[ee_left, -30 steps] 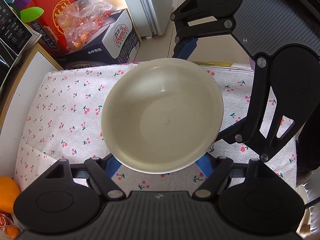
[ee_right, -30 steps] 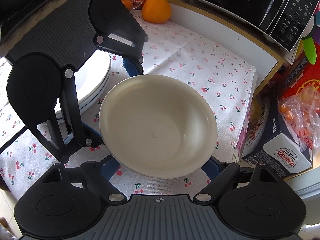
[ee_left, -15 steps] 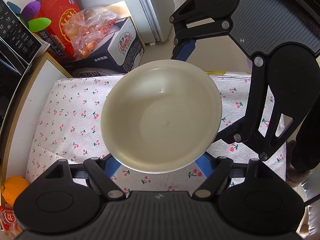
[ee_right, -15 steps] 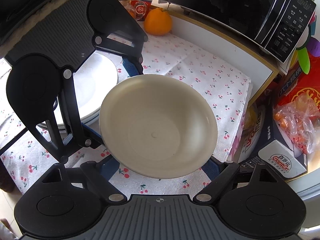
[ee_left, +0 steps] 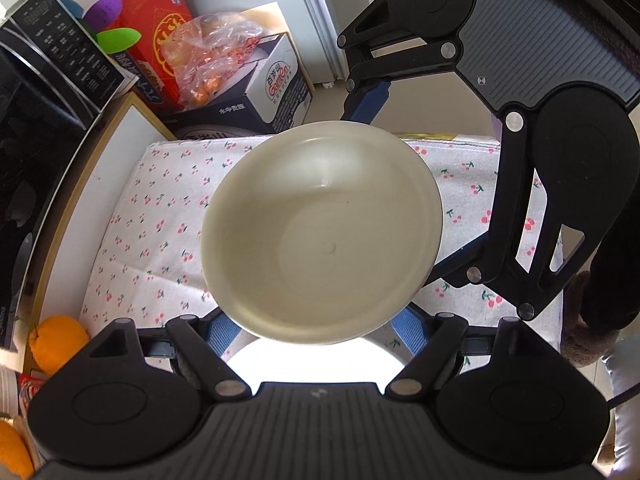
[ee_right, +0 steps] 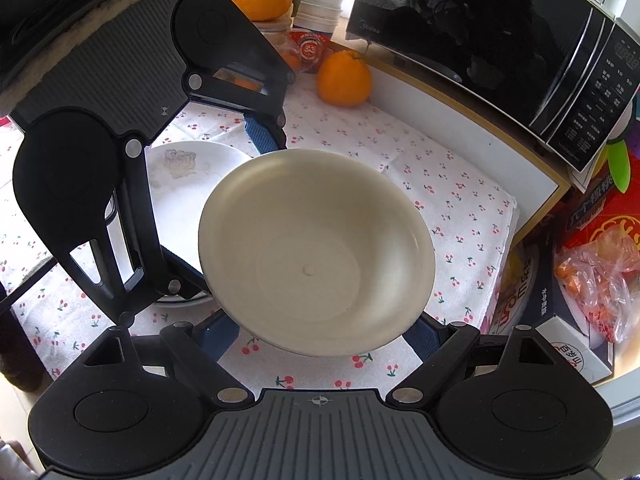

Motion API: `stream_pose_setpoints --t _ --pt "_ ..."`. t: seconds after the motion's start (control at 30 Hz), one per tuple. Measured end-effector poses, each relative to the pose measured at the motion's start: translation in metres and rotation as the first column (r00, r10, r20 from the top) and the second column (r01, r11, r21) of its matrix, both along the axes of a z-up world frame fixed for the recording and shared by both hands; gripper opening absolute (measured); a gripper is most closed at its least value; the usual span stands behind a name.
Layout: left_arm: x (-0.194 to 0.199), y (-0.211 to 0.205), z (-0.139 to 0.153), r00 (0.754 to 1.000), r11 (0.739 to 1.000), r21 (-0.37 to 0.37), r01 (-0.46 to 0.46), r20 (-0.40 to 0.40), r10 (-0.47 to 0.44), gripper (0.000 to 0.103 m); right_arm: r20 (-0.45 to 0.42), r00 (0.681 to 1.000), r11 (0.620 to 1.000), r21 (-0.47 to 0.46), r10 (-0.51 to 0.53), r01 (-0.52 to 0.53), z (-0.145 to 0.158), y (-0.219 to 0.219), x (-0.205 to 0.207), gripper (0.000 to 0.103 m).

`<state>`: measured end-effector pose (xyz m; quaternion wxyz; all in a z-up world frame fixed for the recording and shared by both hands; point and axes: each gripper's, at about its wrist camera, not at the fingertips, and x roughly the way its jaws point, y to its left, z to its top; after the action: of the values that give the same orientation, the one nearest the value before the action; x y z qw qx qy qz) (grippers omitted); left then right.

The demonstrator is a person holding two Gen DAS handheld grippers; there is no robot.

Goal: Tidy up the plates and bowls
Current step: 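Lift the bowl stack with both grippers and carry it over the white plates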

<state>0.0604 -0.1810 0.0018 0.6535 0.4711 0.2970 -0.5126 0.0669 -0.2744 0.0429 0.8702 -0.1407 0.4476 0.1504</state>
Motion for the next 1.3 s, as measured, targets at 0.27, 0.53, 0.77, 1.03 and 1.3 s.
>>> stream_pose_setpoints --t 0.27,0.53,0.77,1.03,1.3 --pt "-0.003 0.021 0.005 0.999 0.999 0.004 -0.043 0.008 0.043 0.078 0.013 0.999 0.999 0.009 0.048 -0.048 0.007 0.025 0.007 0.089" --pt "-0.003 0.044 0.005 0.996 0.996 0.007 -0.086 0.01 0.086 0.078 0.008 0.996 0.996 0.011 0.089 -0.089 0.007 0.05 0.014 0.089" --pt "0.0 0.063 0.003 0.992 0.992 0.014 -0.125 0.003 0.124 0.078 -0.003 0.99 0.99 0.009 0.139 -0.139 0.004 0.073 0.023 0.089" --pt "0.003 0.079 0.001 0.986 0.986 0.016 -0.166 0.0 0.166 0.078 -0.012 0.984 0.984 0.012 0.178 -0.178 -0.001 0.096 0.033 0.089" --pt "0.005 0.09 -0.004 0.982 0.982 0.018 -0.189 -0.015 0.189 0.078 -0.034 0.978 0.979 0.016 0.204 -0.203 -0.009 0.111 0.042 0.089"
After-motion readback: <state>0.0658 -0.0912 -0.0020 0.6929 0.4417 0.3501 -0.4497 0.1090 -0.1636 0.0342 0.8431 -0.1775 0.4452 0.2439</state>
